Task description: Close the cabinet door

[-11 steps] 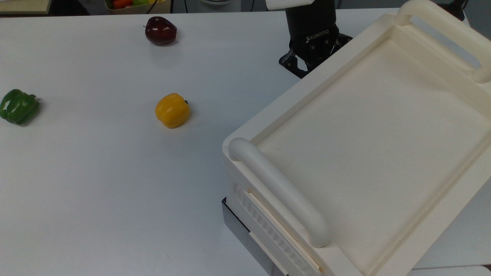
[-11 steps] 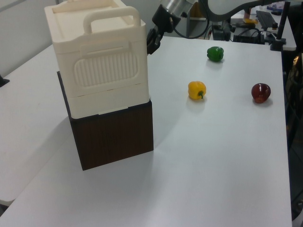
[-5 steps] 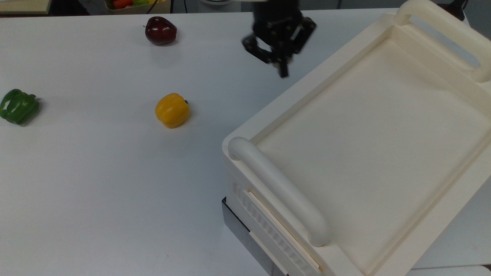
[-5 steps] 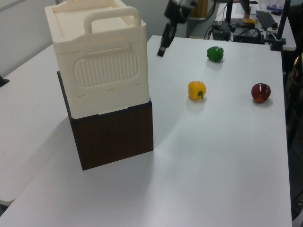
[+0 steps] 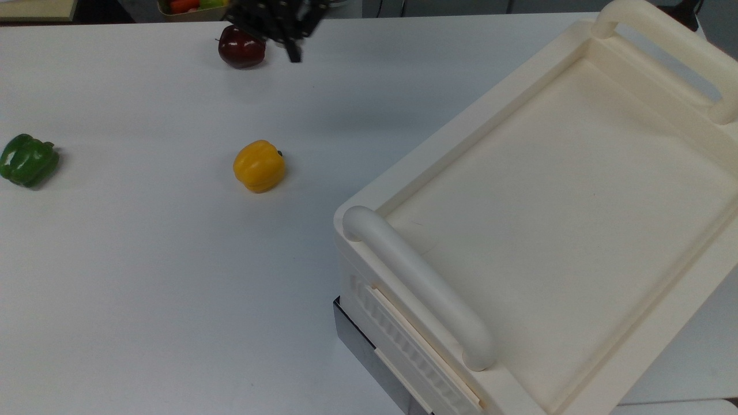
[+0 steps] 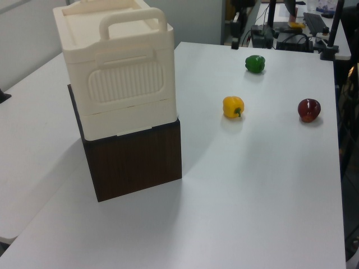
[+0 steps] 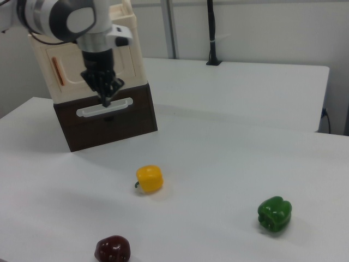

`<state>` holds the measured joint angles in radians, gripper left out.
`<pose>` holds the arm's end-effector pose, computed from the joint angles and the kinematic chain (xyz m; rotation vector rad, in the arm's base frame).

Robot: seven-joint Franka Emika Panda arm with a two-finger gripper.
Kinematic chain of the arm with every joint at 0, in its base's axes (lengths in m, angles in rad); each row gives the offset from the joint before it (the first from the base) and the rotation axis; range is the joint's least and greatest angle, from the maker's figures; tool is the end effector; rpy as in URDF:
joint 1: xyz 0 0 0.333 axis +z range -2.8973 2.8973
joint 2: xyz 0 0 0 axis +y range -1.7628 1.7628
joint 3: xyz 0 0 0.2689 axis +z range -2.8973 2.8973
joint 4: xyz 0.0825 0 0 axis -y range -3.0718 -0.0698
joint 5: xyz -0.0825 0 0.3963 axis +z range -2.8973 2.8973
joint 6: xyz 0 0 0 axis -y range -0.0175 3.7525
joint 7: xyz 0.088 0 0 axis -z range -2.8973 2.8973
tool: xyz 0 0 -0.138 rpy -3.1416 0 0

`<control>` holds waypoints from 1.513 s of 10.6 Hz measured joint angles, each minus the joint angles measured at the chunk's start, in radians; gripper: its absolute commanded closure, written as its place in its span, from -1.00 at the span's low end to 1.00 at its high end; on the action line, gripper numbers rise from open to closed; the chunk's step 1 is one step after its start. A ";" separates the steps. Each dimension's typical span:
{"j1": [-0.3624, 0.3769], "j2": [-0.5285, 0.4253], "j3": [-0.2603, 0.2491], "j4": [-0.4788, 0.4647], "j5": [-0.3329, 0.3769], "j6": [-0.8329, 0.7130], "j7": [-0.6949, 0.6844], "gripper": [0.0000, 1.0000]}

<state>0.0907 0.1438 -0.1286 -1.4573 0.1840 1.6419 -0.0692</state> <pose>0.6128 0.0052 0.5259 -2.9775 -0.0354 -0.0755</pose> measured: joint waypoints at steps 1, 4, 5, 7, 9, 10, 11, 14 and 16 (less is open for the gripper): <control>-0.050 -0.014 -0.001 0.000 0.000 -0.023 0.000 0.79; -0.133 -0.039 -0.001 -0.002 0.000 -0.041 -0.005 -0.31; -0.132 -0.039 0.000 -0.005 0.000 -0.041 -0.005 -0.85; -0.124 -0.034 0.007 -0.017 -0.052 -0.041 -0.005 -1.00; -0.124 -0.029 0.013 -0.019 -0.097 -0.041 -0.009 -1.00; -0.124 -0.029 0.013 -0.019 -0.100 -0.041 -0.035 -1.00; -0.126 -0.030 0.013 -0.019 -0.102 -0.045 -0.078 -1.00; -0.130 -0.034 0.011 -0.016 -0.102 -0.060 -0.100 -1.00; -0.130 -0.034 0.011 -0.016 -0.102 -0.060 -0.100 -1.00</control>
